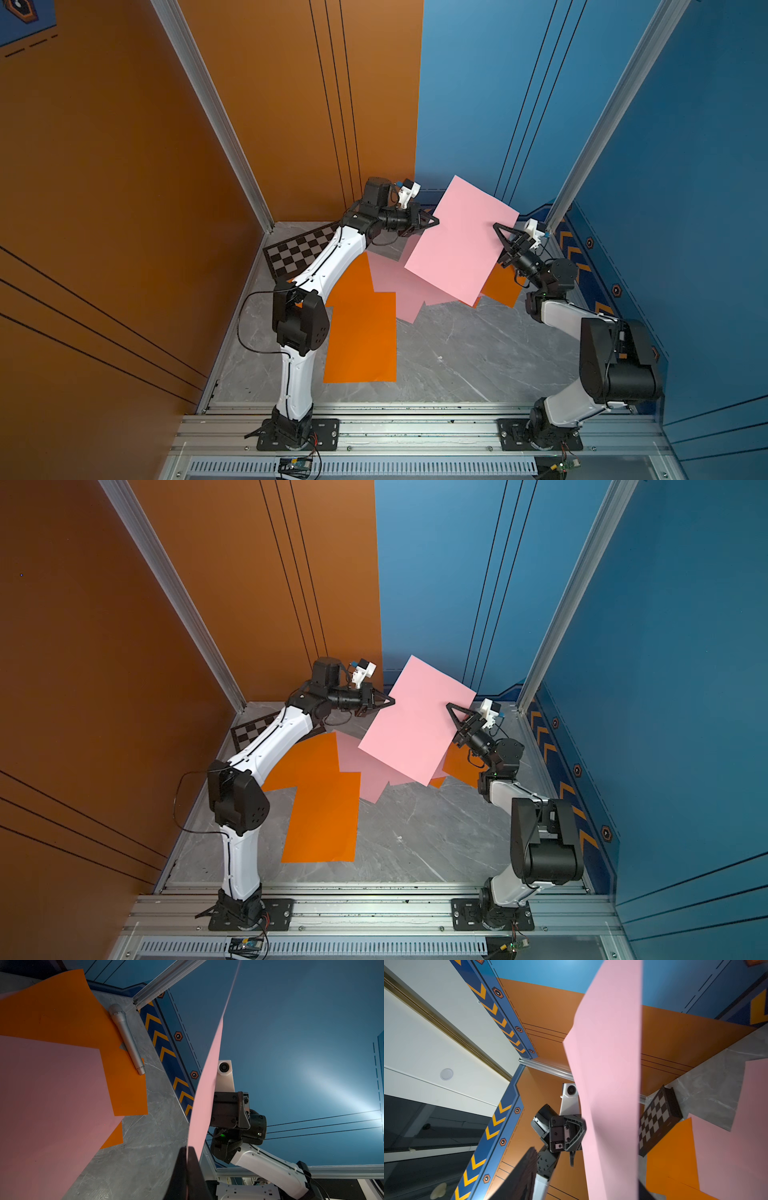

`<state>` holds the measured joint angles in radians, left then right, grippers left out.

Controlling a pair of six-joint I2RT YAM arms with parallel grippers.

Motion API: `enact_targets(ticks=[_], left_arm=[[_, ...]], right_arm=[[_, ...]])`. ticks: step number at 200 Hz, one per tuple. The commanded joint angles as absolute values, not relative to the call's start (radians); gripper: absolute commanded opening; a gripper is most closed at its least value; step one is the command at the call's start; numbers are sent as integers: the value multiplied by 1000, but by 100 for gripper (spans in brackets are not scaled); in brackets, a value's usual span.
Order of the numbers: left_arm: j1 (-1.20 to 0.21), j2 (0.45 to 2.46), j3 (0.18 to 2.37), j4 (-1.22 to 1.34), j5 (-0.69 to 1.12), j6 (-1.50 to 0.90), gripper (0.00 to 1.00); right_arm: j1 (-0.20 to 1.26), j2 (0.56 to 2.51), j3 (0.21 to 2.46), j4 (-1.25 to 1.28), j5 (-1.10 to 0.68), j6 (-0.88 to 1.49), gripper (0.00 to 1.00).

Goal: Sort the scattered colored papers by color
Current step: Pick up the colored paper, then place the colored paper at the center of the board.

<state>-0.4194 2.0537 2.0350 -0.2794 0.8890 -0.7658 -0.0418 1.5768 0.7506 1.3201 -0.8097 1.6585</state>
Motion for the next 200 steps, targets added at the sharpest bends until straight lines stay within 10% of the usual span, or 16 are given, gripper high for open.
enact_targets(ticks=[1,71,88,96,200], left_arm=[[-414,1996,2018,-263,868,-747,0],[-425,1949,1946,-255,857,-747,0],[-425,1918,1891,-256,839,-746,48],[-417,1895,1847,-256,815,-745,99],[-248,1683,1373,-256,603,-748,98]], right_arm=[[-41,1526,735,1178,-845,1534,44],[-8,1372,844,459,-820,1044,0],[-9,1353,893,311,-823,938,0],[-9,1344,921,221,-827,878,0],[78,1475,893,-486,-767,458,0]])
